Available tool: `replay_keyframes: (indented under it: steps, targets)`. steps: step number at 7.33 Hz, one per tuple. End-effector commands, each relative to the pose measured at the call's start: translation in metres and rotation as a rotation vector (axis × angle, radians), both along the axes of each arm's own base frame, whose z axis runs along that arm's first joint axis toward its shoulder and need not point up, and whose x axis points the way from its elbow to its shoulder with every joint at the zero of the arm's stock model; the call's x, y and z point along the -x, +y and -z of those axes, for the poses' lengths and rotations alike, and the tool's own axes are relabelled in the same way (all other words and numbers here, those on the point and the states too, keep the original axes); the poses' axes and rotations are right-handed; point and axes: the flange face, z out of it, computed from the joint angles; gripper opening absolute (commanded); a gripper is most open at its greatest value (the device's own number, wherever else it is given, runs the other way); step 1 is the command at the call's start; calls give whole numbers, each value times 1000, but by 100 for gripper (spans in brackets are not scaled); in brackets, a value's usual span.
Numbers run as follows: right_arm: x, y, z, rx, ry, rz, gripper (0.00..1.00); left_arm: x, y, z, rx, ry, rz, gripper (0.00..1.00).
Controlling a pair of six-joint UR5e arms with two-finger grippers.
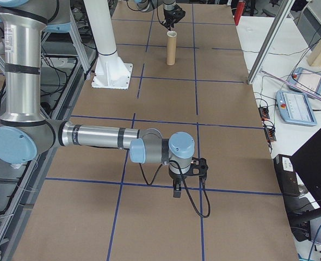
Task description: Collect badminton balls into bucket
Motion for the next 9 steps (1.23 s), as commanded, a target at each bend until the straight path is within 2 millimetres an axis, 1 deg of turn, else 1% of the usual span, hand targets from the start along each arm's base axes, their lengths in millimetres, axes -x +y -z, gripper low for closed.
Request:
replay_keyframes:
  steps: [1, 2, 3, 4, 5, 6, 7, 8, 9]
  targets:
    - [0, 0, 0, -1, 0, 0, 100, 6, 4, 4, -12, 17, 0, 100]
    - [0, 0, -1, 1, 0, 0, 100, 12, 7, 8, -27, 32, 3, 100]
    - [0, 0, -1, 1, 0, 0, 100, 23, 8, 12, -38, 57, 11, 100]
    - [0, 0, 0, -1, 0, 0, 100, 24, 7, 16, -32, 89, 7, 100]
    - [0, 0, -1, 1, 0, 0, 100, 44, -12, 21, -52, 131, 55, 100]
    - [0, 0, 0, -1, 0, 0, 100, 73, -40, 18, -52, 175, 116, 100]
    - [0, 0, 0, -1, 0, 0, 100, 111, -74, -12, -25, 252, 177, 100]
    - [0, 0, -1, 1, 0, 0, 100, 136, -94, -62, -27, 327, 206, 100]
    - [0, 0, -1, 1, 0, 0, 100, 153, -113, -106, -26, 369, 230, 100]
